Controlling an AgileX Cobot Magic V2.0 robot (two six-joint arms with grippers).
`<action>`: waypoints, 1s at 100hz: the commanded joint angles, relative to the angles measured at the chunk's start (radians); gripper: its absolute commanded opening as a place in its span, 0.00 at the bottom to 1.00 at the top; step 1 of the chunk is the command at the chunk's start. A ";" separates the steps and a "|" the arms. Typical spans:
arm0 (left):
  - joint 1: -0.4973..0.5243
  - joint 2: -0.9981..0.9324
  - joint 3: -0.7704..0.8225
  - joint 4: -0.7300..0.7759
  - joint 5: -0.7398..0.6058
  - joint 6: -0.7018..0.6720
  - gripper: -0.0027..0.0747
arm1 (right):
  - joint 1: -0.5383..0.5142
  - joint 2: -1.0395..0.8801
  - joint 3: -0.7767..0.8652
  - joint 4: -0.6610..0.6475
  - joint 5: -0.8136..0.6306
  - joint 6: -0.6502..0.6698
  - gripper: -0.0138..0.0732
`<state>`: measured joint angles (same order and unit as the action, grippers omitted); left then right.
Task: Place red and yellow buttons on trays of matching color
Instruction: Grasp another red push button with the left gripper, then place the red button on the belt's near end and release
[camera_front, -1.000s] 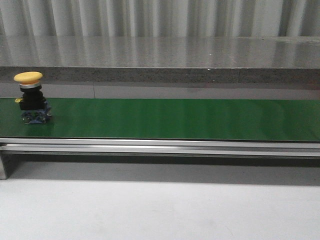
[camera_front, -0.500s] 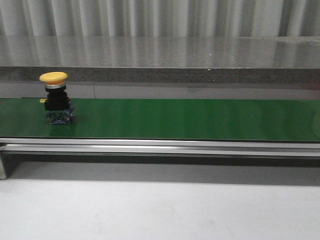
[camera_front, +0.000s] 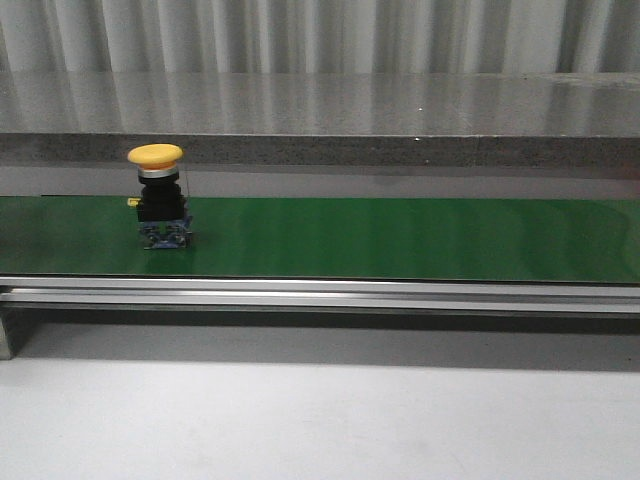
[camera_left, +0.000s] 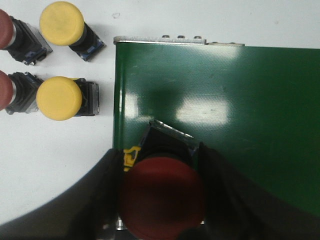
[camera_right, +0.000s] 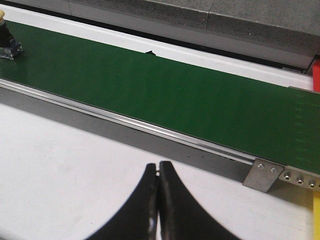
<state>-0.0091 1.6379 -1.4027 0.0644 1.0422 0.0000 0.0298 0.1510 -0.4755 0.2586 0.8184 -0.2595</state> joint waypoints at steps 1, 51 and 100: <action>-0.008 -0.043 0.000 -0.008 -0.071 0.000 0.22 | 0.003 0.011 -0.025 0.016 -0.066 -0.011 0.08; -0.008 0.014 0.008 -0.050 -0.052 0.000 0.73 | 0.003 0.011 -0.025 0.016 -0.067 -0.011 0.08; -0.154 -0.342 0.214 -0.109 -0.438 0.032 0.31 | 0.003 0.011 -0.025 0.016 -0.068 -0.011 0.08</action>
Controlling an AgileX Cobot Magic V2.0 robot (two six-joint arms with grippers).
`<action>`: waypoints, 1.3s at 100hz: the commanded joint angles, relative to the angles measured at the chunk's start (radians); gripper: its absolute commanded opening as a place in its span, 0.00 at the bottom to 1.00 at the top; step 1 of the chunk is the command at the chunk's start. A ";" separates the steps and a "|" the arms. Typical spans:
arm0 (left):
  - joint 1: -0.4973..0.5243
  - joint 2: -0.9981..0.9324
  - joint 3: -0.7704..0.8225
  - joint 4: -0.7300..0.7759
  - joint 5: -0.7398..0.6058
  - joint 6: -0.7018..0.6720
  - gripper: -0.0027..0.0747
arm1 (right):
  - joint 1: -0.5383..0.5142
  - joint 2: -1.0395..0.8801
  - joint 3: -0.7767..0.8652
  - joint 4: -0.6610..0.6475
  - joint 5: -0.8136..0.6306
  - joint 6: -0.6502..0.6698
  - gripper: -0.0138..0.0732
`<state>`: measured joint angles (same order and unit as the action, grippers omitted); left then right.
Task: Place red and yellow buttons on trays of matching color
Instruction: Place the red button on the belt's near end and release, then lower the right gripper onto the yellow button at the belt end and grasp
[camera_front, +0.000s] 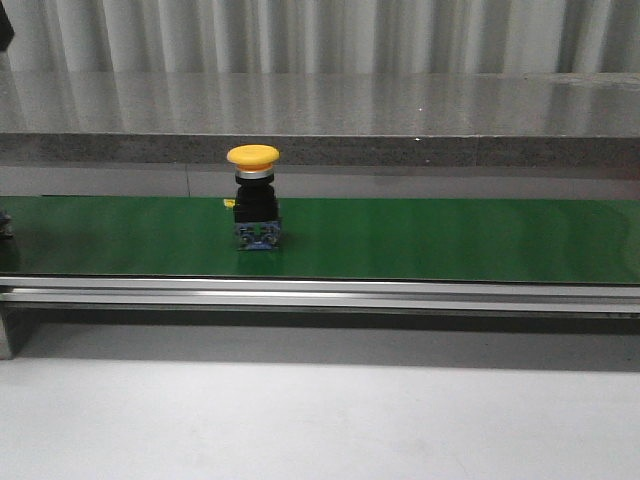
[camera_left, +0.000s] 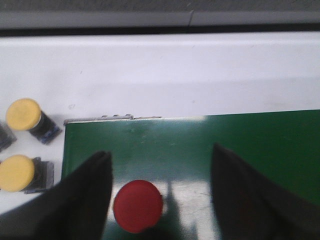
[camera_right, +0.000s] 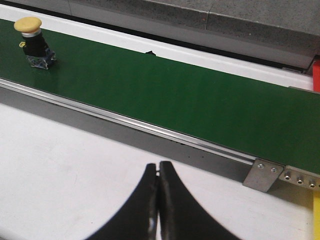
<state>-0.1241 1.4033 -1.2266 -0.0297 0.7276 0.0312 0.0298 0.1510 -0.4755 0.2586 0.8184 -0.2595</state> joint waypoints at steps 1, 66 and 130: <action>-0.042 -0.121 0.044 -0.015 -0.127 0.001 0.26 | 0.003 0.011 -0.025 0.016 -0.068 -0.011 0.08; -0.114 -0.715 0.516 -0.059 -0.211 0.001 0.01 | 0.003 0.011 -0.025 0.016 -0.067 -0.011 0.08; -0.114 -1.017 0.692 -0.075 -0.187 0.001 0.01 | 0.250 0.503 -0.294 0.009 -0.145 -0.011 0.08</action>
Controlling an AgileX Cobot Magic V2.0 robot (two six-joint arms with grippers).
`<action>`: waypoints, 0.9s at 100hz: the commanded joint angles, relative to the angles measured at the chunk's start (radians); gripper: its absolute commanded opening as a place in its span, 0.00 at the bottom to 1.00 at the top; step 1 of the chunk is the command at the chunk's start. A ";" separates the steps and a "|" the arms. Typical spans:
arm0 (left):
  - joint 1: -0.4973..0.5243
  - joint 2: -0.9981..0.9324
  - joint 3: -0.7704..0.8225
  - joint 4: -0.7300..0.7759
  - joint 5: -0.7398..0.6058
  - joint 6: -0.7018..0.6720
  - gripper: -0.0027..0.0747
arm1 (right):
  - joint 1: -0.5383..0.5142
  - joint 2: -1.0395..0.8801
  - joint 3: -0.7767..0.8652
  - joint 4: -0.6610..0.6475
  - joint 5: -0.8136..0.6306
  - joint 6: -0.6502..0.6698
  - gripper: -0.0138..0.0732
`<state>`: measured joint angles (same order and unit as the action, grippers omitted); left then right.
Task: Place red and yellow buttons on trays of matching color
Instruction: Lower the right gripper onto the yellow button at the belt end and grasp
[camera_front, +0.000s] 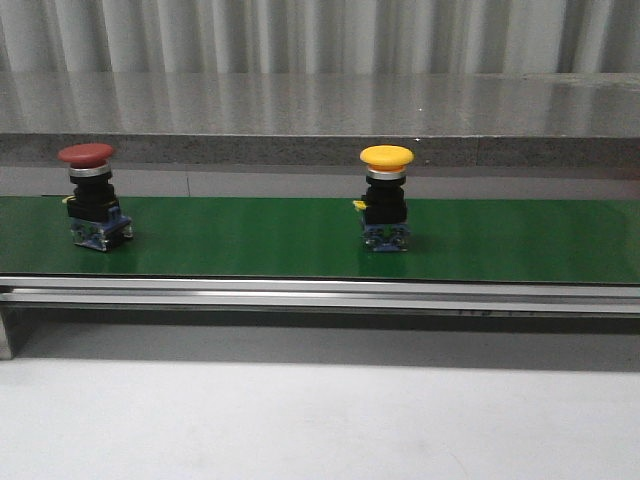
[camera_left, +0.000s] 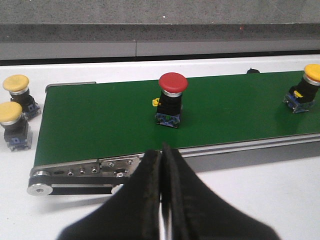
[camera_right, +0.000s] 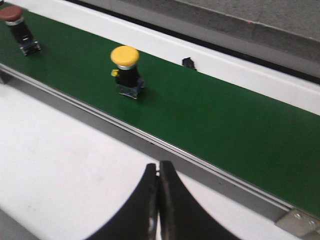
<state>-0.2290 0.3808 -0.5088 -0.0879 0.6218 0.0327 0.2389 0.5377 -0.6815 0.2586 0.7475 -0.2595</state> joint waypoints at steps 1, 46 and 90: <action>-0.009 0.005 -0.026 -0.017 -0.081 0.000 0.01 | 0.044 0.127 -0.093 0.009 -0.071 -0.011 0.08; -0.009 0.005 -0.026 -0.017 -0.081 0.000 0.01 | 0.103 0.679 -0.433 0.046 0.019 -0.008 0.92; -0.009 0.005 -0.026 -0.017 -0.081 0.000 0.01 | 0.100 0.959 -0.582 -0.198 0.086 0.226 0.89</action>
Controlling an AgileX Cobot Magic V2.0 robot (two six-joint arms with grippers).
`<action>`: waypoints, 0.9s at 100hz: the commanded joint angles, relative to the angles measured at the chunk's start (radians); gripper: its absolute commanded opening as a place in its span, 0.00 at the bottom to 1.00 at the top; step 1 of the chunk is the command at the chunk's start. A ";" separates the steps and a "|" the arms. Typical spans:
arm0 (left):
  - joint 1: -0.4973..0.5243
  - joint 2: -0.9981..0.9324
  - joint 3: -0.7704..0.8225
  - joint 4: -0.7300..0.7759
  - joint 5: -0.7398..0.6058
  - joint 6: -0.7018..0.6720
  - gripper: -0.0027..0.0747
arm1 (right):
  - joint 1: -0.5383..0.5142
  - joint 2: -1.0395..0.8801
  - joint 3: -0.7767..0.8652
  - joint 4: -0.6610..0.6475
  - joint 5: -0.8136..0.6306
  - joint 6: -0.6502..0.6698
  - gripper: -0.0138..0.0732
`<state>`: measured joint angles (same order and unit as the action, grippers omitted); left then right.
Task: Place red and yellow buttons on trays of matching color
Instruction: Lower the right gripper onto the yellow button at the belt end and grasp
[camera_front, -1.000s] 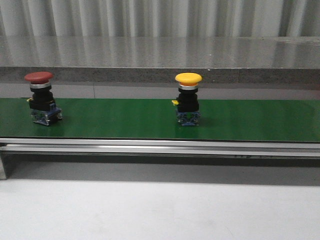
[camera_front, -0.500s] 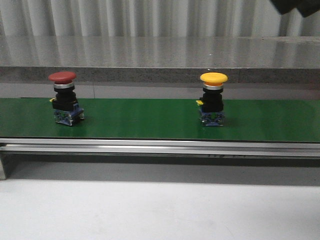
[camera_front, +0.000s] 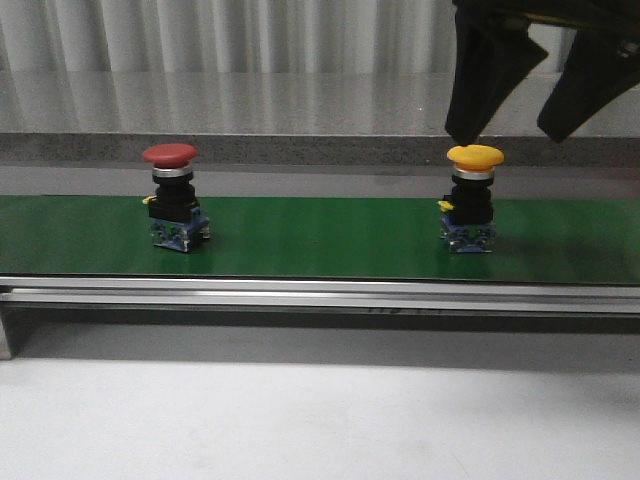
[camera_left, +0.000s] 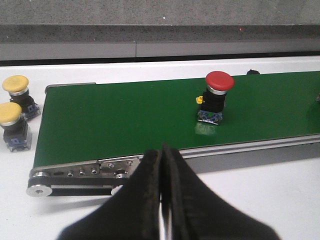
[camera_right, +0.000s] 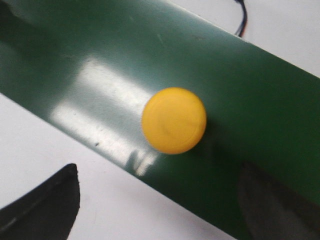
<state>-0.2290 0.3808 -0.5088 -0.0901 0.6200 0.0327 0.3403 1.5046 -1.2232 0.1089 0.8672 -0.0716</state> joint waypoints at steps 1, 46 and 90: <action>-0.009 0.005 -0.026 -0.014 -0.079 0.000 0.01 | -0.002 -0.007 -0.041 -0.052 -0.034 0.041 0.89; -0.009 0.005 -0.026 -0.014 -0.079 0.000 0.01 | -0.128 0.072 -0.045 0.032 -0.088 0.029 0.31; -0.009 0.005 -0.026 -0.014 -0.079 0.000 0.01 | -0.130 -0.121 0.046 0.001 -0.074 0.117 0.20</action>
<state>-0.2290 0.3808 -0.5088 -0.0901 0.6186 0.0327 0.2169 1.4844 -1.1921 0.1271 0.8223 0.0093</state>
